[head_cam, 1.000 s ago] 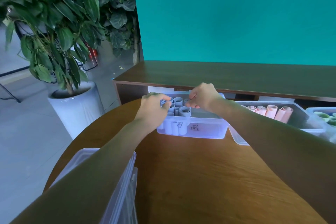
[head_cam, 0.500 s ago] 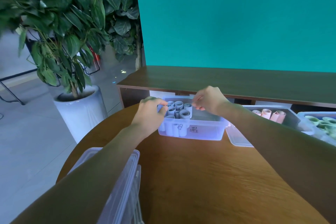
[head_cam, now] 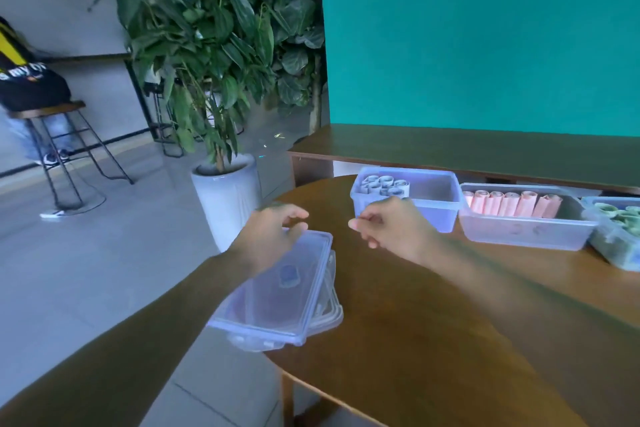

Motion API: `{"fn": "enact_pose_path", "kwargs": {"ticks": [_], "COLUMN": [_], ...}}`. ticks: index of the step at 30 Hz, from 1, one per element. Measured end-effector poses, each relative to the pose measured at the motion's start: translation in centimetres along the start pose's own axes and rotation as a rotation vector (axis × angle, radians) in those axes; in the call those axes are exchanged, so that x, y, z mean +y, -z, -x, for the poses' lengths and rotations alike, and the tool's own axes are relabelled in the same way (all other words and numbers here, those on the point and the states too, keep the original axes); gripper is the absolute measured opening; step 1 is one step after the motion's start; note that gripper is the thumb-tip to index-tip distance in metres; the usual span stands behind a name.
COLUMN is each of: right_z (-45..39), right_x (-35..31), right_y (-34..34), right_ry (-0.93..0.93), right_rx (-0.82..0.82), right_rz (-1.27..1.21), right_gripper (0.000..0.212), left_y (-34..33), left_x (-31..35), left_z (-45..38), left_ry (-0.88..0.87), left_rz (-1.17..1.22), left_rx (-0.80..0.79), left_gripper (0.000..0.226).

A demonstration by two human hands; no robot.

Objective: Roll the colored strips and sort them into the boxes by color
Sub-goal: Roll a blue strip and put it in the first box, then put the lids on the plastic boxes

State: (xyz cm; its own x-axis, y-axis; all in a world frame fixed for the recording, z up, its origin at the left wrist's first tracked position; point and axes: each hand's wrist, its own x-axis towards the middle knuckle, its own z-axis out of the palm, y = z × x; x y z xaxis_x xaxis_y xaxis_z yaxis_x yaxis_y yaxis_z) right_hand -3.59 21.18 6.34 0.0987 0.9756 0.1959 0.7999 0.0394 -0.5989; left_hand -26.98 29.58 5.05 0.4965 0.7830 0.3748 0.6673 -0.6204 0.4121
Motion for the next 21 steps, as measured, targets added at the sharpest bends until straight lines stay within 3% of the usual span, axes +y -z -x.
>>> {"fn": "enact_pose_path", "kwargs": {"ticks": [6, 11, 15, 21], "right_z": [4.3, 6.7, 7.6, 9.0], "right_x": [-2.9, -3.8, -4.0, -3.8], "right_y": [-6.0, -8.0, -8.3, -6.9], "right_ry": [0.141, 0.223, 0.212, 0.159], "right_rx": [-0.051, -0.075, -0.061, -0.040], "right_rz": [-0.033, -0.037, -0.043, -0.039], "right_gripper": [0.022, 0.020, 0.020, 0.019], "left_y": [2.5, 1.6, 0.3, -0.9], "left_x": [-1.8, -1.7, -2.0, -2.2], "left_z": [8.8, 13.5, 14.0, 14.2], "left_ry": [0.026, -0.207, -0.368, -0.473], "left_rz": [0.088, 0.001, -0.136, -0.099], "left_rx": [-0.080, -0.197, -0.054, 0.050], "left_gripper": [0.009, 0.039, 0.035, 0.015]}}
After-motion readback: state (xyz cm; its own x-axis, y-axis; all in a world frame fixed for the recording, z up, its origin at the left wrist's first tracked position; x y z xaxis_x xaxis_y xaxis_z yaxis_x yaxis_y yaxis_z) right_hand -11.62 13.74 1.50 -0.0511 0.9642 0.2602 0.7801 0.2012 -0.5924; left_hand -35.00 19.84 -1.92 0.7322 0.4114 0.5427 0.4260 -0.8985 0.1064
